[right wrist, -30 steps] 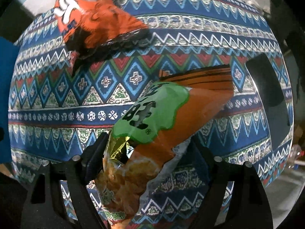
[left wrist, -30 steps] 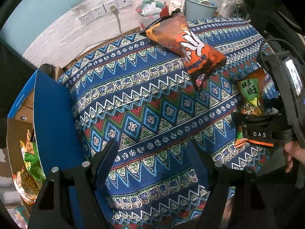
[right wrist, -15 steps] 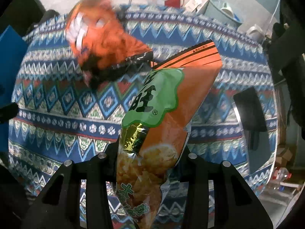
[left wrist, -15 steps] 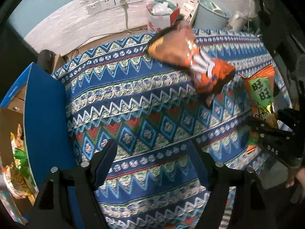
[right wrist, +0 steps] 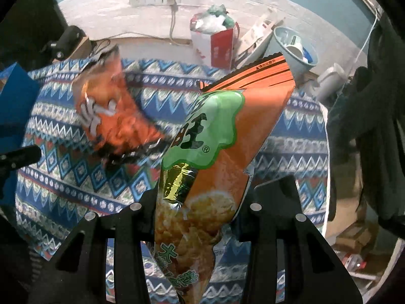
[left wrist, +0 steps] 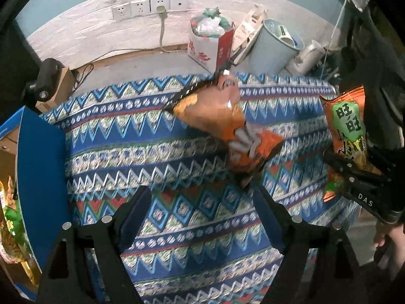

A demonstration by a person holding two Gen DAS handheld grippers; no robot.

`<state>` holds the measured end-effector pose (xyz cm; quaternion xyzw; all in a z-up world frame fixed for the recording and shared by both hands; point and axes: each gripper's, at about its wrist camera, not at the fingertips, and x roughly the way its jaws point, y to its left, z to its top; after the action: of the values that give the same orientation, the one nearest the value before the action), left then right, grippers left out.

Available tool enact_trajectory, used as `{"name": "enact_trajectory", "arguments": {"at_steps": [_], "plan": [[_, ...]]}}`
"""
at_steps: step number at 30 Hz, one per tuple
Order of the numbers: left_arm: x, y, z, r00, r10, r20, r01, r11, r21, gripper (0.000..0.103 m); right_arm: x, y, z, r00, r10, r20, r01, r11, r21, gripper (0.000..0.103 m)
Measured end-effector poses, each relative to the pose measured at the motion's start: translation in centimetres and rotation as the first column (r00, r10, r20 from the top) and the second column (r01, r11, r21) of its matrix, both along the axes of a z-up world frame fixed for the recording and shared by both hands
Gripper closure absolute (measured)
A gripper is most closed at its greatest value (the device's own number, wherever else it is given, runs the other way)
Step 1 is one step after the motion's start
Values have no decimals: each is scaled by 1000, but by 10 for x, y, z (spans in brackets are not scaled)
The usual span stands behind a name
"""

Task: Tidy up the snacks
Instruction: 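Grasp an orange chip bag with the left gripper while the right gripper grasps an orange-green rice cracker bag, then carry the orange chip bag with the left gripper while the right gripper carries the cracker bag to the box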

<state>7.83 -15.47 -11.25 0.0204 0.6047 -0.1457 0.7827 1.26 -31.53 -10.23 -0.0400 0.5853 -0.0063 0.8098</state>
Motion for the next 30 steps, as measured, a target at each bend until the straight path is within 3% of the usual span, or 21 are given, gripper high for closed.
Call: {"name": "enact_trajectory", "arguments": {"at_steps": [5, 10, 18, 28, 30], "plan": [[22, -10, -7, 996, 80, -30, -81, 995, -57, 18, 15, -7, 7, 997, 79, 13, -78, 997, -23, 63], [41, -23, -24, 986, 155, -53, -158, 986, -53, 18, 33, -10, 2, 990, 143, 3, -142, 989, -40, 63], [59, -32, -60, 952, 275, -135, -285, 956, -64, 18, 47, -20, -4, 993, 120, 11, -120, 993, 11, 63], [68, -45, -86, 934, 308, -179, -326, 942, -78, 18, 56, -11, -12, 990, 139, 5, -139, 989, 40, 62], [68, -43, -90, 934, 311, -177, -329, 940, -86, 22, 56, -9, -15, 990, 143, -2, -143, 989, 39, 62]]}}
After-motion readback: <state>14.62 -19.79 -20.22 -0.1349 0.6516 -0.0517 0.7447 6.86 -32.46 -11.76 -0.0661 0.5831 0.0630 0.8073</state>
